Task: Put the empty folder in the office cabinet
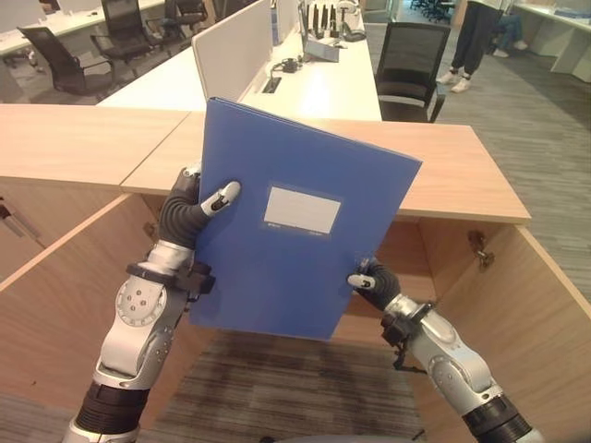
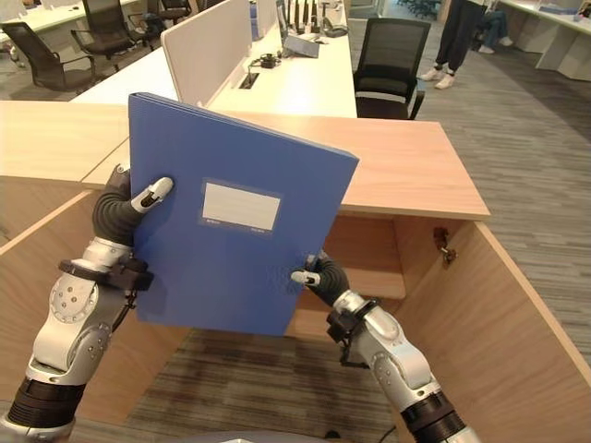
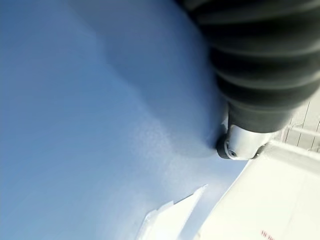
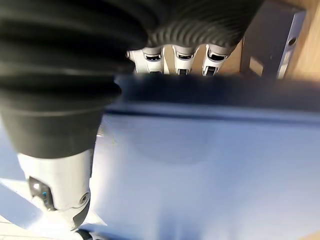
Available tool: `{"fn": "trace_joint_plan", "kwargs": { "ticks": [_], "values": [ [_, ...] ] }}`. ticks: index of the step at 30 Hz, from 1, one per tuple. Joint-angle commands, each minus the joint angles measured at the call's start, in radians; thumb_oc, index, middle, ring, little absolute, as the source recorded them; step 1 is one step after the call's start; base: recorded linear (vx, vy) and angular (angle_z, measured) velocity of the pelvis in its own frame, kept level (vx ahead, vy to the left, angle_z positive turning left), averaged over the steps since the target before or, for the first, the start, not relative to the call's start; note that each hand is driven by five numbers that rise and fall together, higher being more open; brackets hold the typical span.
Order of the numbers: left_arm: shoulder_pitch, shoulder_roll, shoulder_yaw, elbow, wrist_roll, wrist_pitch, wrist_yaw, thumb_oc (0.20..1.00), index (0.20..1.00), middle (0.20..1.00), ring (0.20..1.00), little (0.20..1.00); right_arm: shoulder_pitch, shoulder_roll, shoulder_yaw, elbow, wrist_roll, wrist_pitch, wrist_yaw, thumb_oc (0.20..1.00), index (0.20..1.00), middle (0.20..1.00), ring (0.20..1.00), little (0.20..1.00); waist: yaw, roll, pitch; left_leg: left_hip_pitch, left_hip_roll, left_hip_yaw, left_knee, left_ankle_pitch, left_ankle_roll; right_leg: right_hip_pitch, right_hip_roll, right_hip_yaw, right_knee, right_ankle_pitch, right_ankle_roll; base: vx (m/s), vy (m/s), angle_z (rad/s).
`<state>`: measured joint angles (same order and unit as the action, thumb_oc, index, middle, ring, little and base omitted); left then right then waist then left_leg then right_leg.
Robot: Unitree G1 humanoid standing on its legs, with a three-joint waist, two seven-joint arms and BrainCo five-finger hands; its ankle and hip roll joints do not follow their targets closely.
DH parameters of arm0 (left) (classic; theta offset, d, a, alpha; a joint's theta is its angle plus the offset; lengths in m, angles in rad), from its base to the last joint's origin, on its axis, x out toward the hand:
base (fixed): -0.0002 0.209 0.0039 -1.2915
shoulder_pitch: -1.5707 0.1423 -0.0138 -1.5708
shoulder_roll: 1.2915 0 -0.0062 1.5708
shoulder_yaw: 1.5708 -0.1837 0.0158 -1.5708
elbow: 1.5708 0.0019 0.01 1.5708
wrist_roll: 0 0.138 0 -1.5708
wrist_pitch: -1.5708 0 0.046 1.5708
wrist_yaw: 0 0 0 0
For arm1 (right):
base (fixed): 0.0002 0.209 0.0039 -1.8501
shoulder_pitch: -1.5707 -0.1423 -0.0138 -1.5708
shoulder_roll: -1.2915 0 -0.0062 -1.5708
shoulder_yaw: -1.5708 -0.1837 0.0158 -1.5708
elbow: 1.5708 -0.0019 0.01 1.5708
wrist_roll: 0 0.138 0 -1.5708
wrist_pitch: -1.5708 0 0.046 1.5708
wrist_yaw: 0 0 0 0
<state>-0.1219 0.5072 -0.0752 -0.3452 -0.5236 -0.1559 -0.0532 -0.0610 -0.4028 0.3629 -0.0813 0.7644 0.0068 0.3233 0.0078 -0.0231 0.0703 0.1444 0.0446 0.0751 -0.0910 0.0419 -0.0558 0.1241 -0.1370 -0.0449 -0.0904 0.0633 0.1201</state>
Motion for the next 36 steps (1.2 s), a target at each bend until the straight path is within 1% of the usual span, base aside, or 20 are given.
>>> {"fn": "trace_joint_plan", "kwargs": {
  "ticks": [1,10,15,21,22,23,36],
  "values": [
    [-0.137,-0.021,-0.03,0.015,0.006,-0.063,0.015,0.2,0.2,0.2,0.2,0.2,-0.112,0.039,0.011,-0.059,-0.004,-0.052,-0.006,1.0,1.0,1.0,1.0,1.0,-0.004,0.0,-0.008,-0.008,0.03,-0.037,0.004,-0.076,0.0,0.003,-0.019,-0.033,0.052,-0.09,0.025,0.0,0.0,0.0],
    [-0.177,-0.064,-0.103,0.018,0.002,-0.063,0.024,0.2,0.2,0.2,0.2,0.2,-0.132,0.057,0.034,-0.04,-0.007,-0.063,-0.034,1.0,1.0,1.0,1.0,1.0,-0.012,-0.003,-0.007,-0.009,0.028,-0.032,0.004,-0.077,0.001,0.0,-0.021,-0.033,0.05,-0.084,0.026,0.0,0.0,0.0],
    [-0.176,-0.083,-0.14,0.025,-0.014,-0.052,0.021,0.2,0.2,0.2,0.2,0.2,-0.147,0.066,0.042,-0.034,0.0,-0.07,-0.046,1.0,1.0,1.0,1.0,1.0,-0.014,-0.004,-0.005,-0.009,0.028,-0.03,0.004,-0.078,0.003,0.0,-0.02,-0.03,0.051,-0.083,0.026,0.0,0.0,0.0],
    [-0.16,-0.085,-0.159,0.025,-0.02,-0.037,0.0,0.2,0.2,0.2,0.2,0.2,-0.154,0.065,0.046,-0.038,-0.005,-0.066,-0.045,1.0,1.0,1.0,1.0,1.0,-0.013,-0.004,-0.004,-0.007,0.027,-0.029,0.004,-0.079,0.003,0.0,-0.02,-0.028,0.05,-0.083,0.026,0.0,0.0,0.0],
    [-0.151,-0.085,-0.16,0.026,-0.021,-0.034,-0.008,0.2,0.2,0.2,0.2,0.2,-0.152,0.065,0.047,-0.039,-0.006,-0.062,-0.041,0.561,0.561,0.561,0.561,0.561,-0.013,-0.004,-0.003,-0.006,0.027,-0.029,0.004,-0.08,0.003,0.001,-0.019,-0.028,0.05,-0.084,0.026,0.0,0.0,0.0],
    [-0.139,-0.082,-0.16,0.026,-0.019,-0.03,-0.016,0.2,0.2,0.2,0.2,0.2,-0.148,0.061,0.049,-0.042,0.0,-0.056,-0.033,0.2,0.2,0.2,0.2,0.2,-0.012,-0.005,-0.004,-0.005,0.028,-0.029,0.004,-0.08,0.003,0.001,-0.019,-0.029,0.051,-0.084,0.026,0.0,0.0,0.0],
    [-0.092,-0.074,-0.128,0.02,-0.023,-0.027,-0.048,0.2,0.2,0.2,0.2,0.2,-0.131,0.032,0.038,-0.069,-0.003,-0.04,0.018,0.2,0.2,0.2,0.2,0.2,-0.003,-0.011,-0.003,-0.008,0.03,-0.035,0.004,-0.08,0.004,0.001,-0.018,-0.033,0.052,-0.085,0.026,0.0,0.0,0.0]
  ]
}}
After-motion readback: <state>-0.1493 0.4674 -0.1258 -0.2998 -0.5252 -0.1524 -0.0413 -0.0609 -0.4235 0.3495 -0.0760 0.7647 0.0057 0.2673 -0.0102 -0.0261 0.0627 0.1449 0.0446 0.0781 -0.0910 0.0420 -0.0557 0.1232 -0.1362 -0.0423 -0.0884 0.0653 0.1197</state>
